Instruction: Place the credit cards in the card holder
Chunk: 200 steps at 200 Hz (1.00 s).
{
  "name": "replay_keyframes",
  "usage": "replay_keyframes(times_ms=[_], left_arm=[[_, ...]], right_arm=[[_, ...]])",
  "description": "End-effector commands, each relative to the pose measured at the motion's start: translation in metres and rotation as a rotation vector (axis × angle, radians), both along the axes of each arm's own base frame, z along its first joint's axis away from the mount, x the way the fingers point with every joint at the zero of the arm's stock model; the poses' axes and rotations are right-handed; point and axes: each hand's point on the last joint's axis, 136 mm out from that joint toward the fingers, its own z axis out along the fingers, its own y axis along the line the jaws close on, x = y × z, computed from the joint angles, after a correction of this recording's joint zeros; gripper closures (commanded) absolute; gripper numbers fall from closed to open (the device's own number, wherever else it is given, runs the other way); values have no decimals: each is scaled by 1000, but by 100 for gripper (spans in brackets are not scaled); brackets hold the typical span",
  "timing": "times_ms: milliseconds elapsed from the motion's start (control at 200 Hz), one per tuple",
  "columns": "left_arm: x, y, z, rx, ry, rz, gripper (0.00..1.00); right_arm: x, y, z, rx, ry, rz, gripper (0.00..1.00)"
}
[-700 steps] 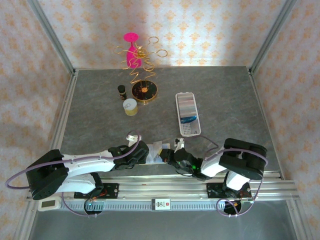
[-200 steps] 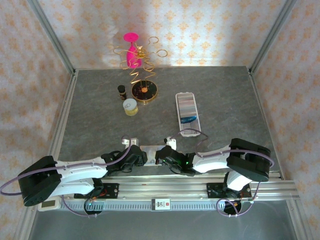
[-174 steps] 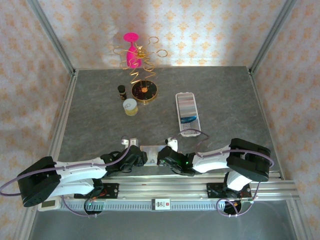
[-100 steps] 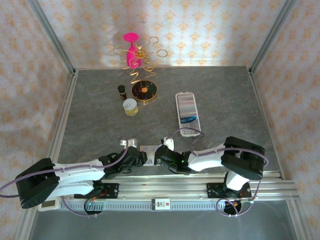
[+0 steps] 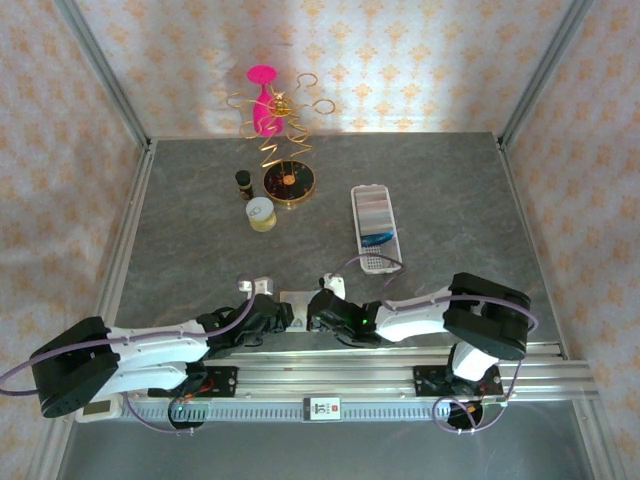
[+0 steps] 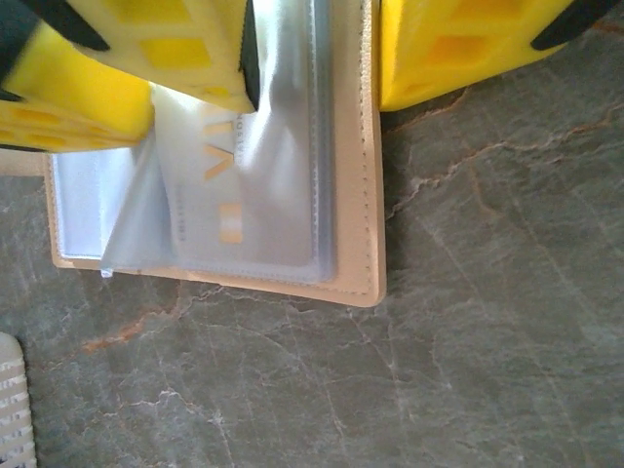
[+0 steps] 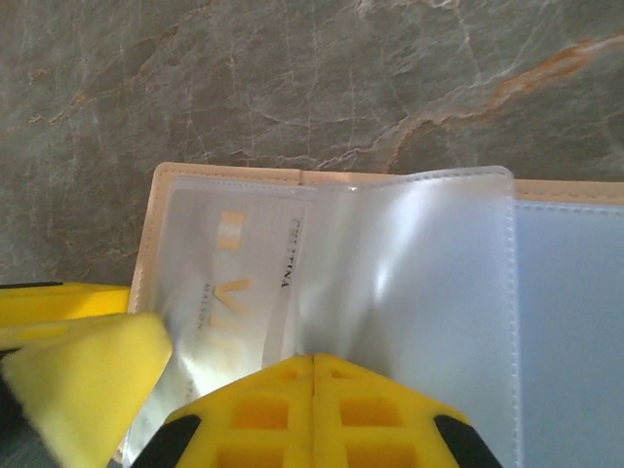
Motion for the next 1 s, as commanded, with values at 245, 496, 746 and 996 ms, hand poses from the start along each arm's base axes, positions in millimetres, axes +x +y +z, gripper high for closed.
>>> replay_keyframes(times_ms=[245,496,746,996], left_arm=[[-21,18,-27,101,111,-18,71],[-22,18,-29,106,120,-21,72],[-22,18,-27,100,116,-19,72],[-22,21,-27,90,113,-1,72]], right_arm=[[-2,-45,11,-75,-15,-85,77],[-11,-43,-9,-79,47,-70,71],[-14,-25,-18,-59,87,-32,65],[-11,3,-3,59,82,-5,61]])
